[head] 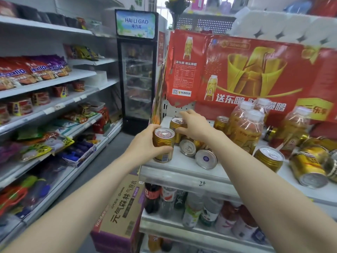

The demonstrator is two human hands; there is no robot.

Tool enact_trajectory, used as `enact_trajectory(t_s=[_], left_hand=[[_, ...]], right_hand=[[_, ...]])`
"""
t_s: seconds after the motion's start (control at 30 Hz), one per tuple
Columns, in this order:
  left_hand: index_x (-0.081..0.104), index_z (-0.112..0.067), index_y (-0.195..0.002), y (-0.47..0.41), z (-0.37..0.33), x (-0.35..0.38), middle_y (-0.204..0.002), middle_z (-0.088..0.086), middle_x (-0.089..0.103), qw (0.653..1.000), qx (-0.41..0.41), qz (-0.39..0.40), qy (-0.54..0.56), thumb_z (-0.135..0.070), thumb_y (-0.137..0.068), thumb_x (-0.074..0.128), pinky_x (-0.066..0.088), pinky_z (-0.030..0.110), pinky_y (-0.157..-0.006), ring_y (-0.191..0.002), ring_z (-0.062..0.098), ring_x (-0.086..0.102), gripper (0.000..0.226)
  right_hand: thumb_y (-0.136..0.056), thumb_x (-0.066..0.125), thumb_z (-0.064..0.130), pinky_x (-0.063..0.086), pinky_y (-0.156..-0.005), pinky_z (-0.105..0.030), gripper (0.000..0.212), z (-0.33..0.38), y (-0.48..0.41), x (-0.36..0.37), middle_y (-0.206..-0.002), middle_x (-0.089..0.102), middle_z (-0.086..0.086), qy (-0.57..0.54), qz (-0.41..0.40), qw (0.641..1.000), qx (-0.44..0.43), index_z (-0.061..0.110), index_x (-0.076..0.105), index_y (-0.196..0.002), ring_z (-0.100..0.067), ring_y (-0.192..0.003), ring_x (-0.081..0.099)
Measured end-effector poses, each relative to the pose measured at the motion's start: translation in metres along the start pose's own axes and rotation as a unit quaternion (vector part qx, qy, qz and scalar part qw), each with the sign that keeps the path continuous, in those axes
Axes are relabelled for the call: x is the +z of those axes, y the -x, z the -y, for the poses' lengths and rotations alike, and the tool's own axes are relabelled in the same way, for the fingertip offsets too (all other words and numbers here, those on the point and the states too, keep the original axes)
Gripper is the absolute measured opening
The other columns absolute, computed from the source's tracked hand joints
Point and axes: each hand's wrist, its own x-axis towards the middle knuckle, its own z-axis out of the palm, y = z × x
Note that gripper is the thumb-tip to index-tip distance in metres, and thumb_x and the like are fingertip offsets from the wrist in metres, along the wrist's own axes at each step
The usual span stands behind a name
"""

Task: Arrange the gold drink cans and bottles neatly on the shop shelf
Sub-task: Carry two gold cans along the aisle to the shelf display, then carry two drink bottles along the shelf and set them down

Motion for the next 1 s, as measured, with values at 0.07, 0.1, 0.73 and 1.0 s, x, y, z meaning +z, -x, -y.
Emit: enact_trajectory(t_s=[0.07,0.1,0.73,1.0], left_hand=[[0.044,-0.031,-0.134,-0.002,-0.006,-0.009,-0.128,-0.010,0.059,1.000,0.022,-0.006,-0.020,-0.066,-0.063,0.073,0.051,0.041,-0.095,-0.112,0.011,0.058,0.084],[0.044,-0.029,-0.135,-0.002,-0.011,-0.013,-0.130,-0.008,0.057,0.999,0.036,-0.010,-0.034,-0.064,-0.067,0.072,0.051,0.042,-0.096,-0.114,0.013,0.058,0.082],[0.048,-0.019,-0.139,-0.069,-0.105,0.054,-0.138,0.003,0.053,0.973,0.194,0.026,-0.122,-0.046,-0.091,0.062,0.043,0.038,-0.102,-0.124,0.021,0.051,0.057],[0.046,-0.016,-0.140,-0.113,-0.124,0.087,-0.135,0.003,0.057,0.983,0.163,0.056,-0.058,-0.042,-0.090,0.066,0.044,0.038,-0.103,-0.121,0.020,0.054,0.060]], right_hand=[[-0.095,0.062,0.039,0.044,-0.101,-0.044,0.065,0.001,0.010,-0.012,-0.146,0.042,-0.010,0.015,-0.026,1.000,-0.008,0.014,0.038,-0.149,-0.033,-0.127,0.049],[-0.095,0.062,0.038,0.044,-0.103,-0.044,0.065,0.001,0.016,-0.019,-0.148,0.041,-0.009,0.022,-0.045,0.999,-0.013,0.014,0.037,-0.150,-0.032,-0.128,0.048],[-0.078,0.076,0.056,0.046,-0.079,-0.031,0.075,-0.084,0.141,-0.048,-0.119,0.063,0.002,-0.186,-0.175,0.935,0.247,0.016,0.044,-0.132,-0.018,-0.101,0.060],[-0.071,0.084,0.049,0.052,-0.075,-0.020,0.064,-0.110,0.122,-0.067,-0.104,0.064,0.011,-0.278,-0.215,0.911,0.215,0.020,0.052,-0.119,-0.001,-0.089,0.062]])
